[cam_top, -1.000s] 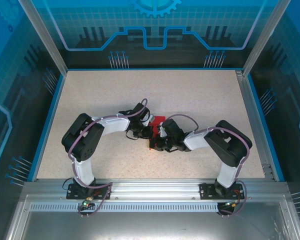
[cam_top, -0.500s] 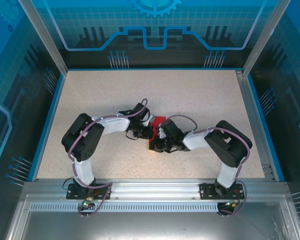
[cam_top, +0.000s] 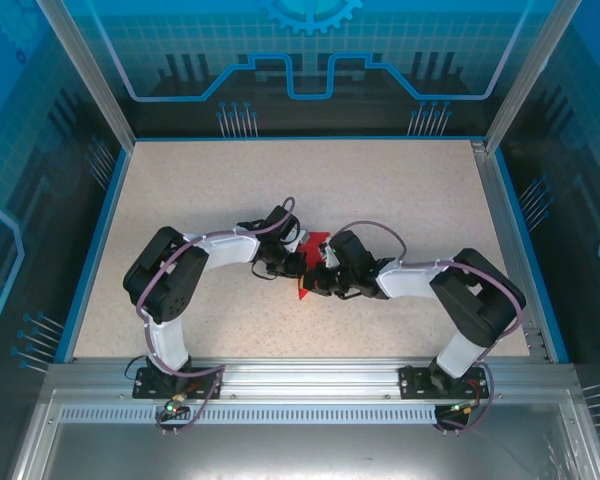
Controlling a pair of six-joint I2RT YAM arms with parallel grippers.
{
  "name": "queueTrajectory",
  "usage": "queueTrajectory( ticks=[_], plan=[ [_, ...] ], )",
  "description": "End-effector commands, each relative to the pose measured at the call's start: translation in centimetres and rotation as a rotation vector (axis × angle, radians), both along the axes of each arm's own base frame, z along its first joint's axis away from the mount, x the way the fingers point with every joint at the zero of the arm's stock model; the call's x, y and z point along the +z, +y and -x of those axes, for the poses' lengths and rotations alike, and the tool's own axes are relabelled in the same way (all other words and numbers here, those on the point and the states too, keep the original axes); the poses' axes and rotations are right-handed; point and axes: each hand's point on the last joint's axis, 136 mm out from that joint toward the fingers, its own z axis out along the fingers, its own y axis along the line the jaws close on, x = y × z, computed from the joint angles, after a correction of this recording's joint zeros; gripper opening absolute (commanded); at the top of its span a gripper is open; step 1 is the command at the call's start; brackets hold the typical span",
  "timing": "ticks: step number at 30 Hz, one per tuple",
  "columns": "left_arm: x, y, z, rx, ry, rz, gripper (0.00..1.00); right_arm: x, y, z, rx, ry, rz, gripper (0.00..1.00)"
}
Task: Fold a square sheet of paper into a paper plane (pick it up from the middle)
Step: Third fold the triangle at the center of the table.
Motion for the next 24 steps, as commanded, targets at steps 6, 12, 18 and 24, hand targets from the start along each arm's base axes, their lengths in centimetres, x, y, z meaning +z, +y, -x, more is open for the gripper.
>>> queueTrajectory(
  ticks=[6, 12, 18, 24],
  plan=[
    [-2.3, 1.2, 1.4, -0.018, 0.066, -0.057, 0.08, -0.8, 0.4, -1.7, -0.007, 0.005, -0.023, 0.0],
    [-2.3, 1.2, 1.5, -0.019, 0.065, -0.056, 0.08, -1.1, 0.1, -1.9, -0.015, 0.004, -0.011, 0.0],
    [-2.5, 1.3, 1.6, -0.019, 0.068, -0.06, 0.08, -3.1, -0.9, -1.8, -0.035, 0.031, 0.041, 0.0],
    [-2.4, 1.3, 1.5, -0.02, 0.065, -0.062, 0.08, -4.2, -1.0, -0.9, -0.026, 0.073, 0.039, 0.0]
  ],
)
